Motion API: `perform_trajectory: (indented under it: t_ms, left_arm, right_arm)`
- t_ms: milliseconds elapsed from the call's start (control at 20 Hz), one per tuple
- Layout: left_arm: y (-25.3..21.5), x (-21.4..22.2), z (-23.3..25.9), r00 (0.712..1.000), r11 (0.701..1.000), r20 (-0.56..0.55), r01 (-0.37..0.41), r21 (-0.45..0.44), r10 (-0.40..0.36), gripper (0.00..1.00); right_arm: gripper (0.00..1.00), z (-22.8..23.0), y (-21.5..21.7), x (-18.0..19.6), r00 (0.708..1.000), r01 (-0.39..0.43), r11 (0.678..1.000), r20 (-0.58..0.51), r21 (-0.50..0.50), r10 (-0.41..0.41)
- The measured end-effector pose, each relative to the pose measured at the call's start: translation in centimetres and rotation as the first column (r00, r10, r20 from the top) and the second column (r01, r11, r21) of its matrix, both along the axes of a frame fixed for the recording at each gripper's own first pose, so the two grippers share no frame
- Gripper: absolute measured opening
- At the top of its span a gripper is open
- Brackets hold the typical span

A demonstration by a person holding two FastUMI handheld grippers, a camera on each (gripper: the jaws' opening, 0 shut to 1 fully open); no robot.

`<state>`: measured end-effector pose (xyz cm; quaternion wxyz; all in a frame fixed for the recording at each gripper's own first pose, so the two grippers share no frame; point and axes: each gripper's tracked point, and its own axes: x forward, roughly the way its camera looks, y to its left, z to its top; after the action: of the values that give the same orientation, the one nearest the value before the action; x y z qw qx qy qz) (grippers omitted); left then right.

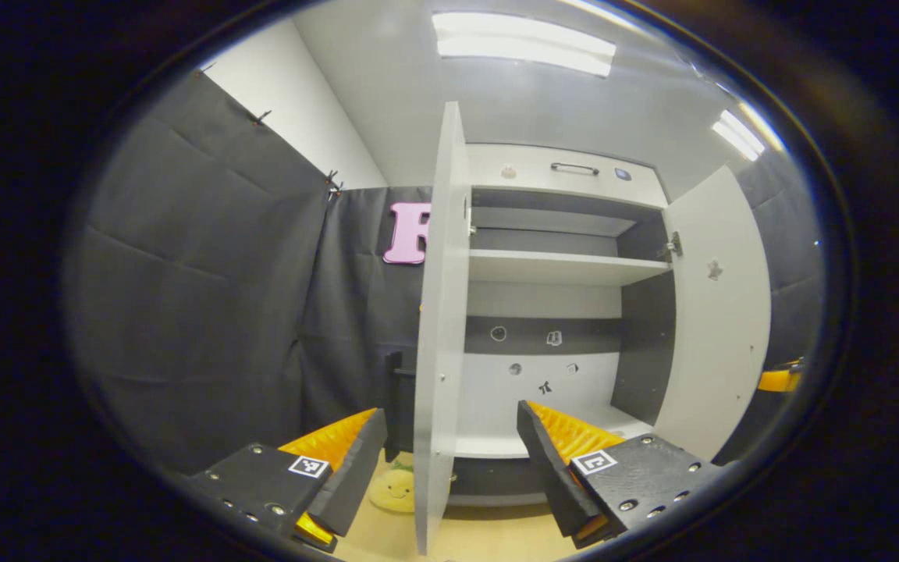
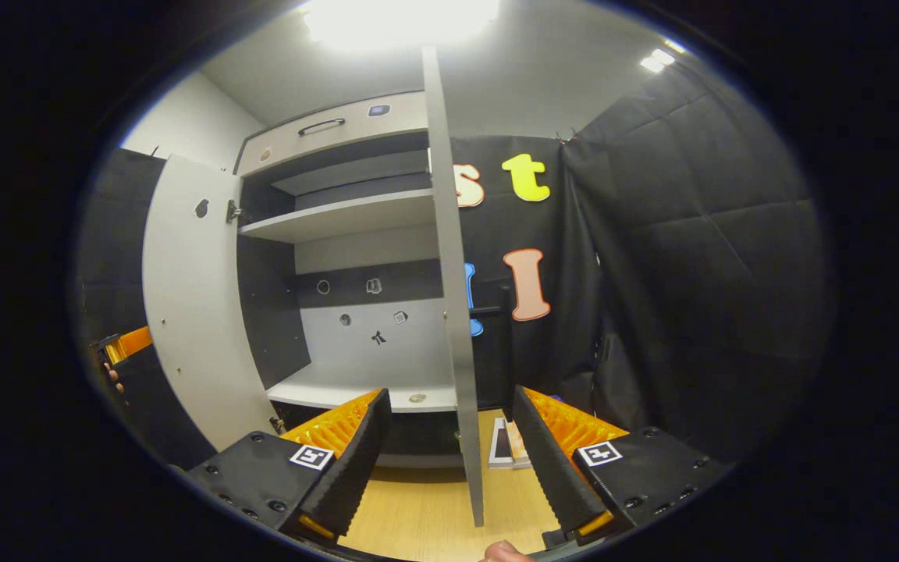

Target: Open the right door of the double-door shoe cabinet with the right hand, and open the left door with the left hand.

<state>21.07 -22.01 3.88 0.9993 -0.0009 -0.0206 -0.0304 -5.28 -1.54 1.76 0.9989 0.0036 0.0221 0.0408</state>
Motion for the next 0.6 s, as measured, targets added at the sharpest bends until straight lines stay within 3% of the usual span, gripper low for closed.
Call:
perform_trajectory:
  t_ms: [150, 400, 600]
  left_arm:
    - [-1.8, 0.1, -1.0, 1.0, 1.0, -0.018, 0.024, -0.002, -0.024, 0.97]
    - [-3.8, 0.1, -2.7, 0.997, 0.999, -0.05, 0.051, 0.007, -0.051, 0.98]
    - [-4.1, -0.1, -3.4, 0.996, 0.998, -0.059, 0.059, -0.027, -0.061, 0.97]
  right_arm:
    - [0.98, -0.7, 1.8, 0.5, 0.998, -0.05, 0.998, -0.023, 0.049, 0.051]
    - [0.98, -0.8, 3.1, 1.6, 0.999, -0.037, 0.988, -0.018, 0.149, 0.041]
    - [0.98, -1.4, 3.1, 1.8, 0.999, -0.03, 0.992, -0.025, 0.12, 0.034]
